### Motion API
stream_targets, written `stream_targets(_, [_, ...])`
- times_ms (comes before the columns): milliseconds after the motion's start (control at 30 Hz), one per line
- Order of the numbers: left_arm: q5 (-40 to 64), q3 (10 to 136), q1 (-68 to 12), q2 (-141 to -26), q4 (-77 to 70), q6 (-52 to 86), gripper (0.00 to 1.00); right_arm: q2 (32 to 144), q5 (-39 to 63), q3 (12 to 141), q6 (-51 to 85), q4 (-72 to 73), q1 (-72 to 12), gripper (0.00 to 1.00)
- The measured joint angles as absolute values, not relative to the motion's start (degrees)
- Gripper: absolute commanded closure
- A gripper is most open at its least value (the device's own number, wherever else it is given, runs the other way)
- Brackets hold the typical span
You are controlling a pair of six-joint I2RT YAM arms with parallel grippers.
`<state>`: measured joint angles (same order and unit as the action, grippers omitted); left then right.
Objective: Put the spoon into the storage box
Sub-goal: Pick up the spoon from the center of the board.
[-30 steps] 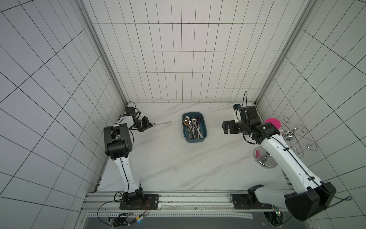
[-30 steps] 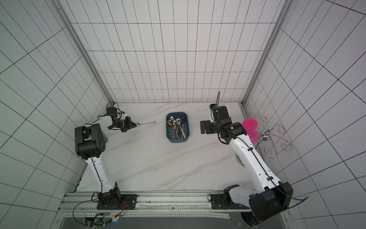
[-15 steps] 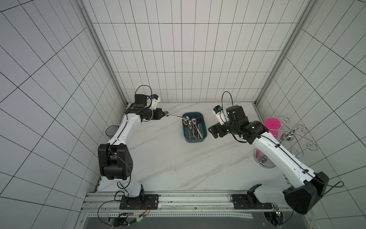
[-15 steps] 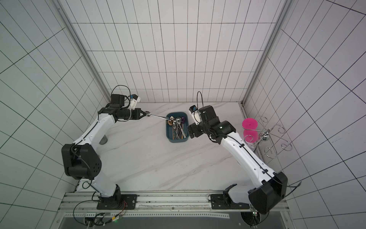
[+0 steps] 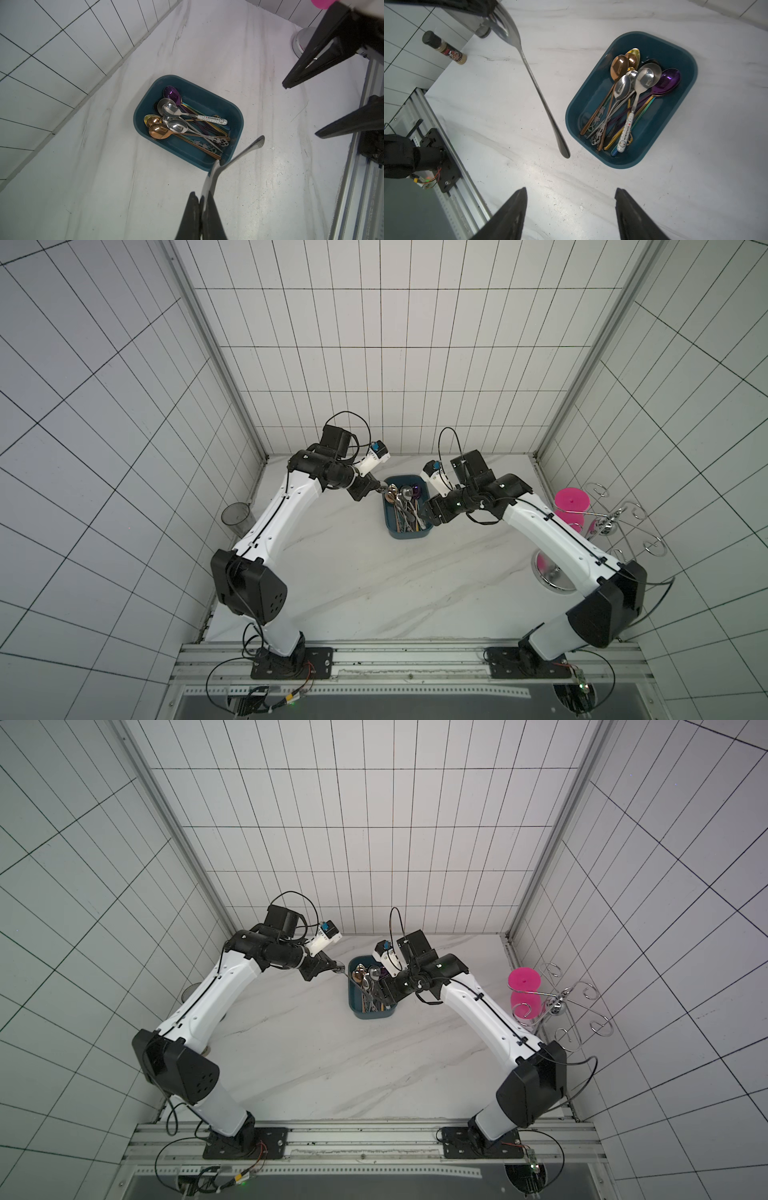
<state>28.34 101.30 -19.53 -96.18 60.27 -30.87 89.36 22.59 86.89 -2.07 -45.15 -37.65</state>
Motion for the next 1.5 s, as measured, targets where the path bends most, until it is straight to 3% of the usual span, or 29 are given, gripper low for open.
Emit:
stream_targets(267, [30.79, 101.41, -20.45, -96.18, 61.73, -36.14, 1.00, 92.01, 32.53, 86.89, 1.91, -44.21, -37.65, 0.55])
stream_targets(633, [34.81, 101.56, -22.41, -95.02, 62.98, -41.69, 1.00, 94.63, 37.71, 86.89, 4.36, -42.87, -37.65, 0.63])
stream_targets(733, [35.68, 101.56, -22.83, -94.48, 62.98, -42.30, 1.00, 94.72, 38.48, 86.89, 4.69, -42.70, -37.71, 0.73])
stream_targets(833, [36.03, 101.56, -22.94, -94.35, 62.81, -42.63, 1.00, 94.85, 39.55, 86.89, 4.84, -42.00, -37.91, 0.98])
stream_targets(933, [35.62, 101.56, -22.68, -94.37, 62.37, -42.94, 1.00, 94.91, 41.41, 86.89, 3.75, -41.52, -38.28, 1.00])
stream_targets(1033, [34.94, 101.54, -22.68, -94.26, 61.91, -42.46, 0.57, 94.94, 42.24, 86.89, 3.11, -41.39, -38.59, 1.00])
stream_targets(1067, [34.72, 101.38, -22.70, -94.26, 61.12, -41.78, 0.50, 94.94, 42.35, 86.89, 3.31, -41.19, -38.63, 1.00])
stream_targets(1133, [33.43, 100.64, -22.79, -93.51, 60.05, -40.32, 0.41, 95.09, 42.02, 86.87, 4.03, -40.97, -38.24, 1.00])
stream_targets(1333, [28.71, 97.67, -21.54, -88.33, 55.94, -34.06, 0.28, 95.35, 41.19, 84.03, 10.41, -35.20, -34.37, 1.00])
stream_targets(1433, [28.29, 94.72, -17.56, -84.75, 51.92, -27.90, 0.21, 97.58, 40.01, 83.35, 14.11, -32.58, -32.88, 1.00])
stream_targets(1500, [28.77, 91.46, -13.63, -82.41, 48.03, -22.96, 0.10, 99.83, 39.03, 83.46, 15.97, -31.14, -32.51, 1.00])
